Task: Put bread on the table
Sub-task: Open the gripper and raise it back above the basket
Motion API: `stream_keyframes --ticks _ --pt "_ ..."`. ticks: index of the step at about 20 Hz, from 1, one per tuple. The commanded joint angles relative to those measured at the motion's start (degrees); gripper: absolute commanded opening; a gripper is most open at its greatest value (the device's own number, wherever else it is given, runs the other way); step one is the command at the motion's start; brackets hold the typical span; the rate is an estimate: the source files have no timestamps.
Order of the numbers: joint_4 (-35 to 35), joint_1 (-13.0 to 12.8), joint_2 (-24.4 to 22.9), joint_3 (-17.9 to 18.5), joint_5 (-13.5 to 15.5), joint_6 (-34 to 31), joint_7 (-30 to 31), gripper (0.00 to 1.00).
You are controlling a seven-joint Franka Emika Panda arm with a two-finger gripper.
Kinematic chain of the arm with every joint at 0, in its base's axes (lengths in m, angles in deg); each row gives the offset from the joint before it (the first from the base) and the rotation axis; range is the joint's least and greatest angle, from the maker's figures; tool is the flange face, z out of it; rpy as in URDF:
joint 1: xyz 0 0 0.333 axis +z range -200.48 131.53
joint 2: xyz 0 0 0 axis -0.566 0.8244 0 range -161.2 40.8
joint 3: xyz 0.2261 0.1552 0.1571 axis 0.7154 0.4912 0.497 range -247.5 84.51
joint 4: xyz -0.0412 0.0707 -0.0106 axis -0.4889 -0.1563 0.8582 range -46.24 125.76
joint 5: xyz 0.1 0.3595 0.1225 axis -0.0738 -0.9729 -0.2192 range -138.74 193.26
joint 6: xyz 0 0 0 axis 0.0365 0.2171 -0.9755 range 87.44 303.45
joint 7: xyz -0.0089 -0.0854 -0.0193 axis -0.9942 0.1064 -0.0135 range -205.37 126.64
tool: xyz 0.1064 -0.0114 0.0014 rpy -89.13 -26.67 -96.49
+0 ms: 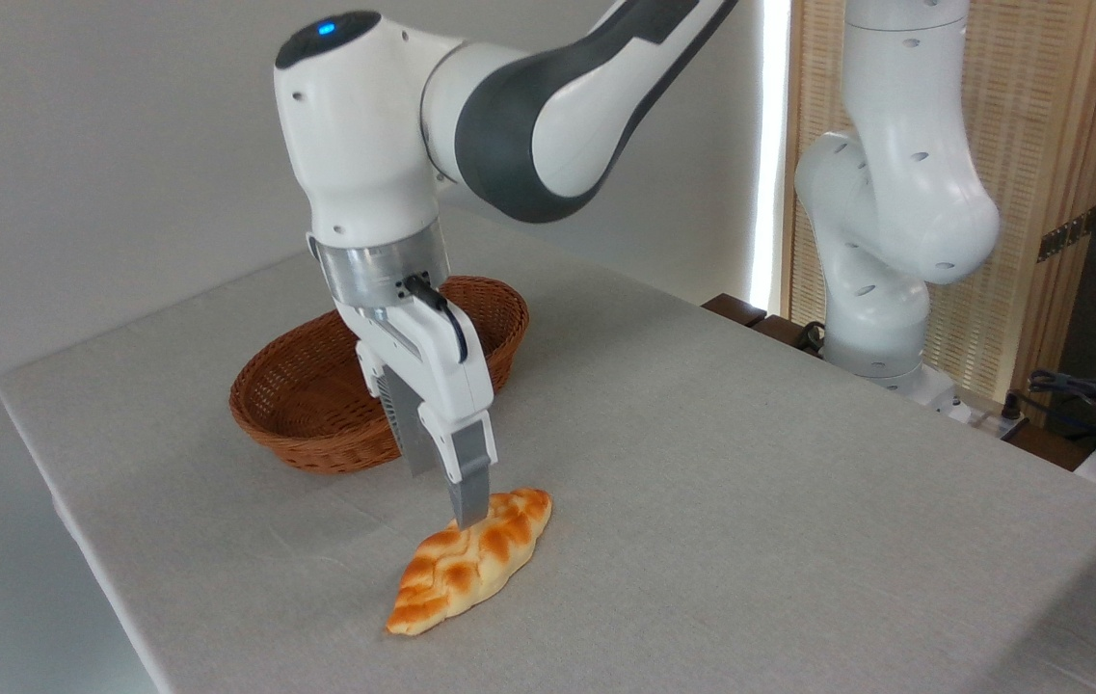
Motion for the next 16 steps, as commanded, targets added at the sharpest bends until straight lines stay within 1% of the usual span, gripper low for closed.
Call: stream_keyframes --ticks 1,2,3,5,7,9,10,11,13,16 --pt "-6.7 0.0 -0.7 0.2 -1.2 -6.3 1.2 1.00" --pt "-8.7 0.2 -1.0 0.1 -0.7 -8.7 1.1 1.00" --pt "-10.4 1.6 -1.4 -0.3 -0.4 -11.4 0.9 1.00" --pt "-13.3 5.9 -1.7 -5.0 1.0 -15.2 0.6 1.00" --pt "-14.6 10.4 -1.8 -9.9 2.8 -15.8 0.9 1.00" --pt "-15.4 15.7 -1.8 -15.0 3.7 -16.3 1.1 1.00" --pt "-15.7 17.0 -1.8 -16.5 3.6 -16.8 1.2 1.00" --pt "-16.5 17.9 -1.8 -17.2 3.4 -17.9 1.3 1.00" --pt "-18.3 18.6 -1.8 -17.4 3.2 -20.3 1.0 1.00" --pt "-18.5 19.2 -1.7 -17.4 3.2 -20.6 0.9 1.00"
